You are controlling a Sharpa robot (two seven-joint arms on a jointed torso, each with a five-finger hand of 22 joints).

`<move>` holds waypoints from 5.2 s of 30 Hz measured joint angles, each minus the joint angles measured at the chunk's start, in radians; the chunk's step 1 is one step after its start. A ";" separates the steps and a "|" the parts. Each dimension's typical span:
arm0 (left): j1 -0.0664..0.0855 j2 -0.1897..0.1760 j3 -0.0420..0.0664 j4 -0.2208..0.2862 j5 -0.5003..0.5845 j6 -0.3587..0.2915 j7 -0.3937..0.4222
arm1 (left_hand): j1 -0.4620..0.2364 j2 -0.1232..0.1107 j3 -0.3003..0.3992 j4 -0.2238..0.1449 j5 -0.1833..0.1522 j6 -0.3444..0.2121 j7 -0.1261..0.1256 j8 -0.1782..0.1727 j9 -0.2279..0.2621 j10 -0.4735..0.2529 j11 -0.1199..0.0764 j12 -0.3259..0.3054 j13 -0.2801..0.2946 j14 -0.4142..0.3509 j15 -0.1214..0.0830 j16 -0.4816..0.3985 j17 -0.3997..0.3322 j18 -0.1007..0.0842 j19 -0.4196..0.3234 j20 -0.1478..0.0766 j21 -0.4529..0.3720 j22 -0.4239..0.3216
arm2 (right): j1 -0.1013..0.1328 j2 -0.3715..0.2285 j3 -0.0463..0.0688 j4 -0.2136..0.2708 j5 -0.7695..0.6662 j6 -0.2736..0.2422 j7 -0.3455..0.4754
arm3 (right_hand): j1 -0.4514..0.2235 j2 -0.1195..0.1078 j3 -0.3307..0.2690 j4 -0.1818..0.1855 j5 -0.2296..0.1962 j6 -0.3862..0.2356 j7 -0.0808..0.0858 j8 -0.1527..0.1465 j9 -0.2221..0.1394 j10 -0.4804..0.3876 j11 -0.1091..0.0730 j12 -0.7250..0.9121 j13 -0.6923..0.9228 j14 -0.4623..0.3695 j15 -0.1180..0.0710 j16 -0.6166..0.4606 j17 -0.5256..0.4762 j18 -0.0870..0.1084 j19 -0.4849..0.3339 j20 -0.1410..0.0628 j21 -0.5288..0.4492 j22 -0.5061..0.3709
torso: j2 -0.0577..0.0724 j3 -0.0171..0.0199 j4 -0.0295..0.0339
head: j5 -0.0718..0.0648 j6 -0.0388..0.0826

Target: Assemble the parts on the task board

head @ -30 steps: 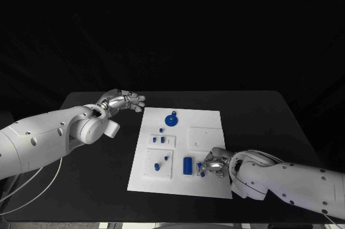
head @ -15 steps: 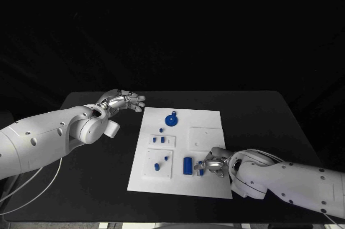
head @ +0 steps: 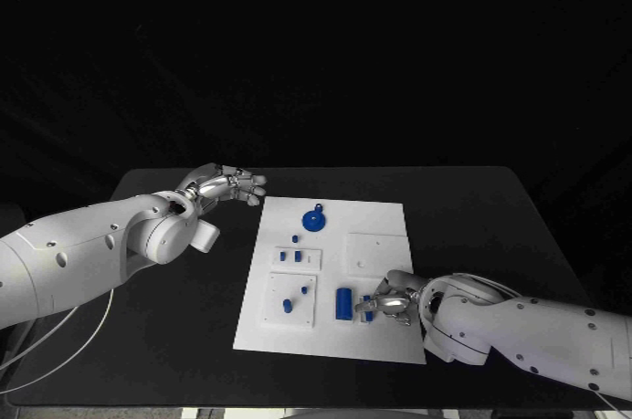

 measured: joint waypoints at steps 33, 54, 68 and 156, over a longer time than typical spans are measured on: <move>0.000 -0.003 0.000 0.000 0.000 0.000 -0.002 | 0.000 0.000 0.000 0.000 0.000 0.000 0.000 0.000 0.000 0.000 0.000 0.000 0.000 0.000 0.000 -0.004 0.003 0.000 0.000 0.000 0.000 -0.001 | -0.002 -0.025 0.014 0.036 -0.133 0.010 0.015 | 0.034 0.016 -0.005 -0.006 0.000 -0.004 0.004 0.005 0.002 -0.001 0.001 0.008 0.006 0.000 0.000 0.000 0.003 0.000 0.002 -0.002 0.000 0.000 | 0.000 -0.0011 0.0000 | 0.003 0.000; 0.000 -0.004 0.000 0.000 -0.002 0.001 -0.002 | 0.000 0.000 0.000 0.000 0.000 0.000 0.000 0.000 0.000 0.000 0.000 0.000 0.000 0.000 0.000 -0.004 0.003 0.000 0.004 -0.004 0.000 0.000 | 0.001 -0.063 0.019 0.016 -0.249 -0.157 0.210 | 0.328 -0.014 0.052 -0.159 0.000 -0.052 0.005 -0.021 -0.006 -0.007 0.018 0.004 -0.001 0.002 0.009 -0.005 0.004 0.000 0.005 -0.006 -0.001 0.000 | 0.000 -0.0006 0.0000 | 0.004 0.001; 0.000 -0.004 0.000 -0.001 -0.002 0.001 -0.003 | 0.000 0.000 0.000 0.000 0.000 0.000 0.000 0.000 0.000 0.000 0.000 0.000 0.000 0.000 0.000 -0.004 0.004 0.000 0.004 -0.004 -0.004 0.000 | 0.000 -0.019 0.017 -0.039 -0.358 -0.125 0.288 | 0.393 0.038 0.112 -0.170 0.048 -0.054 0.015 -0.029 -0.028 -0.011 0.029 0.004 -0.005 0.002 0.016 -0.006 0.006 -0.001 -0.009 0.006 -0.006 0.000 | 0.001 -0.0005 0.0005 | 0.003 -0.001; 0.000 0.004 -0.002 -0.015 -0.003 0.001 -0.003 | 0.000 0.000 -0.003 -0.003 0.000 0.000 0.000 0.000 -0.001 0.000 0.000 0.000 0.000 0.004 0.004 -0.008 0.010 0.000 0.004 -0.004 -0.008 -0.001 | -0.007 -0.020 0.013 -0.091 -0.193 -0.189 0.447 | 0.302 -0.024 0.027 -0.091 0.066 -0.084 0.020 -0.041 -0.082 -0.039 0.047 0.004 -0.015 -0.007 0.026 -0.025 0.014 0.000 -0.011 0.019 -0.010 0.000 | -0.002 -0.0008 -0.0006 | 0.000 0.011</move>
